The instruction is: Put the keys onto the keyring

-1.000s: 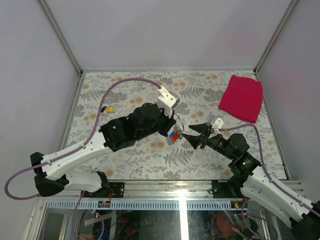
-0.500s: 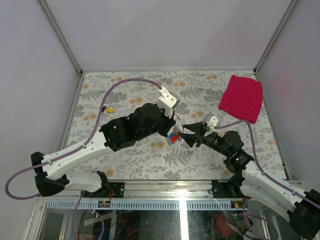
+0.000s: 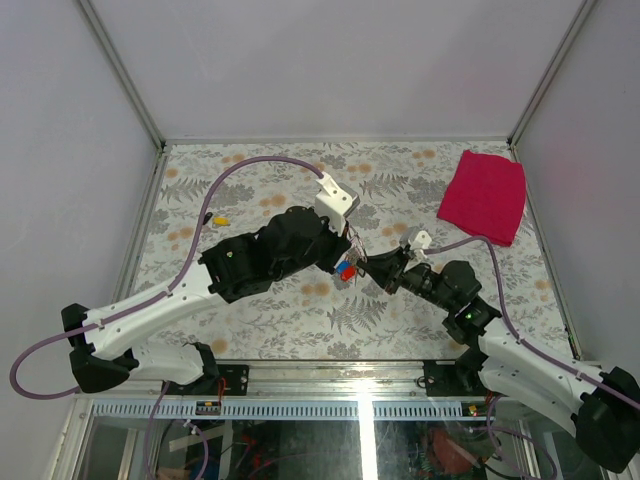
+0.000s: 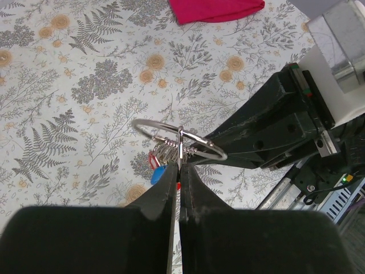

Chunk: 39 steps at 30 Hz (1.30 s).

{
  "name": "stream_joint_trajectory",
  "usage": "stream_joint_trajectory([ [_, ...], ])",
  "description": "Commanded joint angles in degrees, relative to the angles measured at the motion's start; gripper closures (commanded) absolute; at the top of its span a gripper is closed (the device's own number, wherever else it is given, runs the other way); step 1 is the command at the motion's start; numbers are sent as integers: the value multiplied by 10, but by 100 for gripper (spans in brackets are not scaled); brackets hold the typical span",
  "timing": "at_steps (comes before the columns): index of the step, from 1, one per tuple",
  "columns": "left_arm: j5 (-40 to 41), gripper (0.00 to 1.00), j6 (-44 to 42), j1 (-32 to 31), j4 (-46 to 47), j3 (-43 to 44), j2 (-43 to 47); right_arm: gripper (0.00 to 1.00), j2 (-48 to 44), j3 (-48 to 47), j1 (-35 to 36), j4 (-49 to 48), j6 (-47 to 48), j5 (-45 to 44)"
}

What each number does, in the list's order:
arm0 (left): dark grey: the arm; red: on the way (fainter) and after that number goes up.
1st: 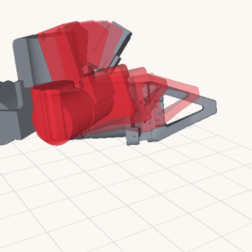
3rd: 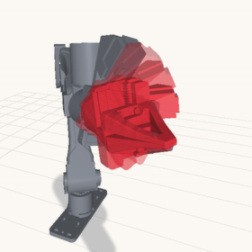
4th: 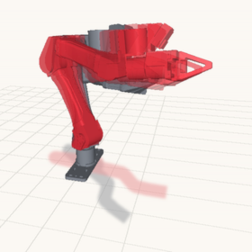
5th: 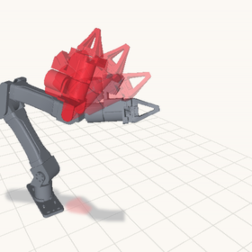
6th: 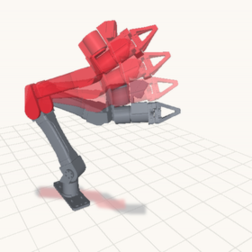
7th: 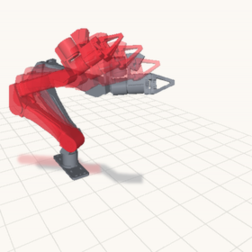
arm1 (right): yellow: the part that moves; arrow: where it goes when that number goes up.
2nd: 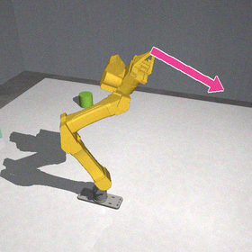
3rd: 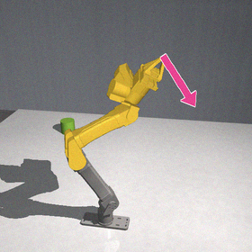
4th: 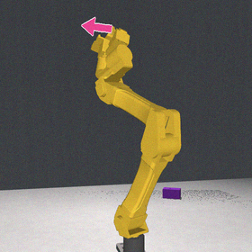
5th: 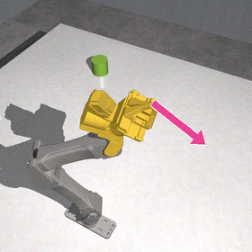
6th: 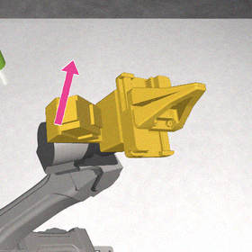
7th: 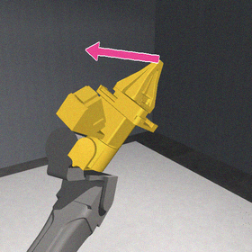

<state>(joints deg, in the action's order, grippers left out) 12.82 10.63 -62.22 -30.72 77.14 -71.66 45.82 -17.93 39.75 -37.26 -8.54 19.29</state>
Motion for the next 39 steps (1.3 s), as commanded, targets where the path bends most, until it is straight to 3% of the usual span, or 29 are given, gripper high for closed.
stream_joint_trajectory([
  [1,21,100,1,0,21,21,9,91,-27,-12,1,-9,5,13],
  [5,30,100,-1,0,21,12,14,100,-48,-23,1,42,11,25],
  [17,31,98,-22,0,41,-35,43,100,-85,-96,2,240,-7,69],
  [28,-52,50,-53,0,133,-139,151,100,-126,-187,1,451,169,22],
  [39,-145,36,-76,0,223,-191,163,100,-129,-224,1,504,342,20],
])
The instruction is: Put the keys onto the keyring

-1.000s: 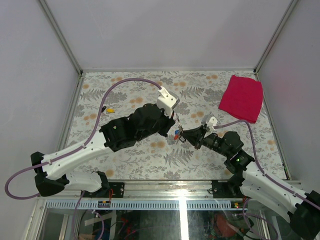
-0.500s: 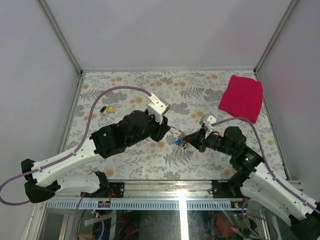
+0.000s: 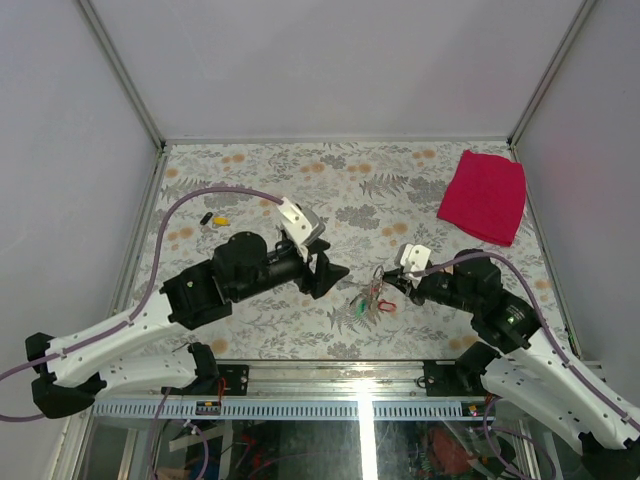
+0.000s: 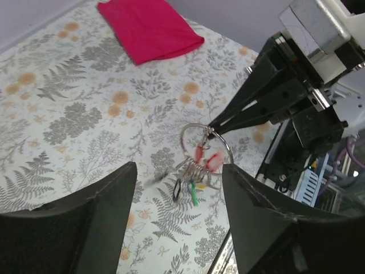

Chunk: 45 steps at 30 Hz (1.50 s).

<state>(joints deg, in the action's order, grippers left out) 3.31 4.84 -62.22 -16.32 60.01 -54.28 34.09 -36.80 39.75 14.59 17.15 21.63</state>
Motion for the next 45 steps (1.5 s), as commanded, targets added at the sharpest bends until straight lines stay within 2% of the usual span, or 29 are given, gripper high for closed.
stream_joint_trajectory([
  [1,-52,35,-17,0,88,-25,-14,100,-14,-36,1,-18,97,-3],
  [5,-48,31,-11,1,120,-38,-26,100,-14,-49,1,-6,131,-2],
  [8,-37,30,4,1,156,-60,-28,100,-5,-64,2,3,123,-11],
  [17,-4,23,0,-1,383,-167,-39,100,75,-154,1,53,8,-28],
  [26,-3,22,-26,-12,427,-159,-83,100,164,-264,2,165,-63,-62],
  [38,33,25,-73,-13,431,-161,-108,100,204,-325,1,230,-91,-59],
  [45,20,25,-75,-16,446,-153,-123,100,245,-375,2,301,-104,-83],
])
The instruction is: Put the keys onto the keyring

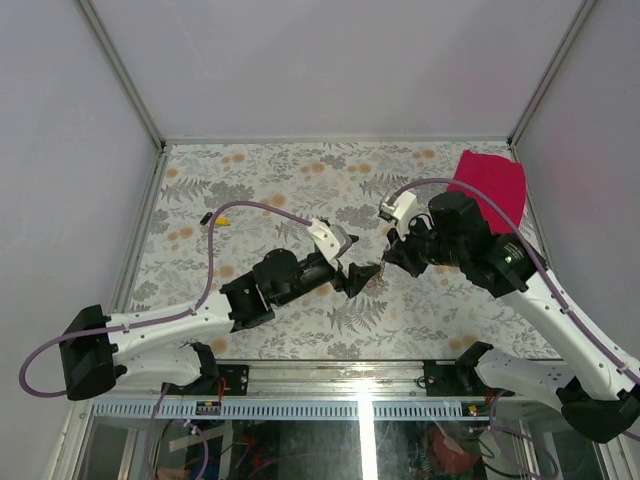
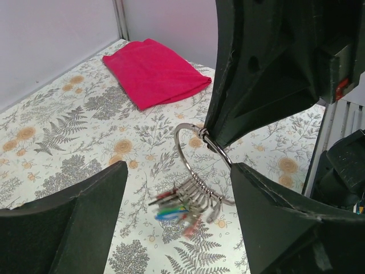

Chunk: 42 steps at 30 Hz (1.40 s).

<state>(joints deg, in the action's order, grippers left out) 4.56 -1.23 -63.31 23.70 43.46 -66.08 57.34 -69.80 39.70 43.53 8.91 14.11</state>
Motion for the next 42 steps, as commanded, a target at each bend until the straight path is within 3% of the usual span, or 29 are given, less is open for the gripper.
stream_joint_trajectory([
  [1,7,24,-13,-5,48,12,-4,100,15,-46,2,15,-24,-10],
  [20,-7,25,-25,-16,35,17,-5,100,43,-69,2,39,-59,-21],
  [33,73,40,-129,-21,37,21,-42,100,66,-122,2,105,-64,48],
  [42,57,40,-139,-21,100,26,-62,100,85,-134,2,129,-62,91],
])
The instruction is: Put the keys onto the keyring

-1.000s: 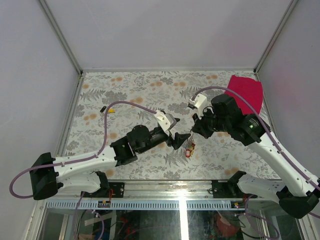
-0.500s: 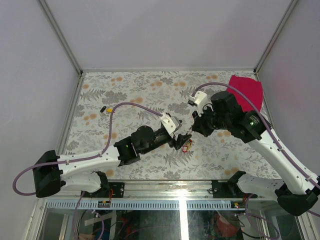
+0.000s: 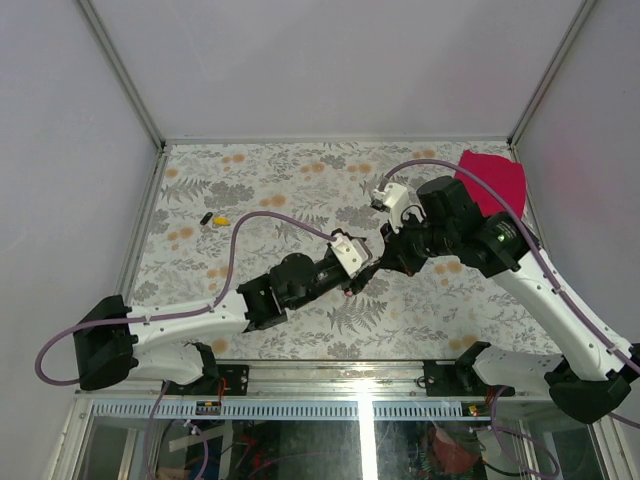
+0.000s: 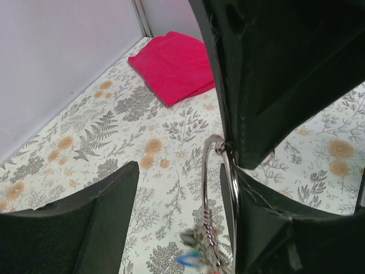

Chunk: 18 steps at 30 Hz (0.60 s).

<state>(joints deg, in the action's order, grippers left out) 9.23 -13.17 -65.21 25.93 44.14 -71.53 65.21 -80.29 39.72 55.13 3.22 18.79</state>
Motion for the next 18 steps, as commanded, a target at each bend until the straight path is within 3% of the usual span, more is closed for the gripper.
stream_joint_trajectory([
  [1,8,40,-21,-1,82,21,-9,100,7,-29,2,15,-5,48],
  [11,0,43,-37,-3,121,21,-10,100,22,-28,2,38,8,87],
  [15,-9,57,-38,-3,136,17,-4,100,27,-28,2,46,11,90],
  [18,-19,77,-33,-2,139,18,1,100,24,-29,2,40,11,92],
])
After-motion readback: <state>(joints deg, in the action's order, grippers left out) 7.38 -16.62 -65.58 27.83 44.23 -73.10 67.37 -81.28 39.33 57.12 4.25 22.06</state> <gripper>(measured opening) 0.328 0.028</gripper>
